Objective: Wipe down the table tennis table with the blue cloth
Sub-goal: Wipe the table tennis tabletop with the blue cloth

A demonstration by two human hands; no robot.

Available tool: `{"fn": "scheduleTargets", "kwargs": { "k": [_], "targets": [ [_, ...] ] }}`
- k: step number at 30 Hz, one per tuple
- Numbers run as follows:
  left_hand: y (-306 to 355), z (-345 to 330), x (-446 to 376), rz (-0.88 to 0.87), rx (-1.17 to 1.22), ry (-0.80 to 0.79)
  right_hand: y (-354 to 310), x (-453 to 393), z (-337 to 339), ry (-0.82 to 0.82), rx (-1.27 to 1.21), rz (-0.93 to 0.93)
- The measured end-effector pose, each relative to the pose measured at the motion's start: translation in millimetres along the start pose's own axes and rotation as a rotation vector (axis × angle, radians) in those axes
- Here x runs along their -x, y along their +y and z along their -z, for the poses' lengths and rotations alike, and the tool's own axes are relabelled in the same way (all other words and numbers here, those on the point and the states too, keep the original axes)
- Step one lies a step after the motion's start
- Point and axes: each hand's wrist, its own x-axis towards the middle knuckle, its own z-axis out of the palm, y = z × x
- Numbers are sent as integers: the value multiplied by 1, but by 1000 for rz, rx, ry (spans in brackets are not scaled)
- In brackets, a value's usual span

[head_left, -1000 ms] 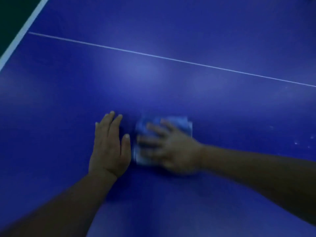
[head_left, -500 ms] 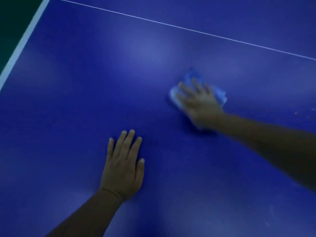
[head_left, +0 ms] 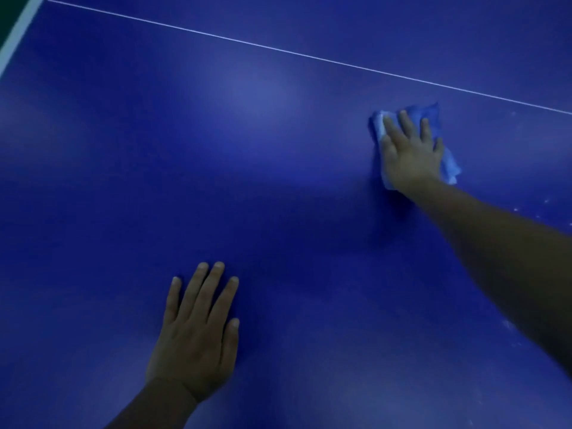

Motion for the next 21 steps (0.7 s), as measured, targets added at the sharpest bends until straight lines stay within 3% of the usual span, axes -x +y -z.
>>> {"fn": "scheduleTargets", "kwargs": {
  "k": [1,2,4,5,6,7,11,13,14,16,19,21],
  "targets": [
    [-1,-2,0,-2,-21,0,-7,7,-5,39,66,30],
    [-1,-2,0,-5,-26,-13,-17,22,-11,58,112,186],
    [-1,-2,-1,-9,-16,-27,-37,73,-27,-22,134,677],
    [-1,-3,0,-13,-9,-12,-37,92,-32,-54,146,849],
    [-1,-4,-1,-13,-13,-8,-28,91,-32,-70,148,893],
    [-1,-4,-1,-14,-12,-9,-17,75,-27,-52,168,800],
    [-3,-8,0,-28,12,40,29,-24,-6,129,76,-148],
    [-5,-11,0,-40,-1,84,35,-60,8,128,-112,-383],
    [-5,-12,0,-44,-14,99,29,-73,12,111,-129,-395],
    [-6,-13,0,-50,-28,106,4,-84,12,67,-46,-212],
    [-6,-14,-1,-45,-43,112,-54,-40,-5,8,235,462],
    [-7,-15,-1,-46,-43,93,-67,23,-23,-85,208,814]
  ]
}}
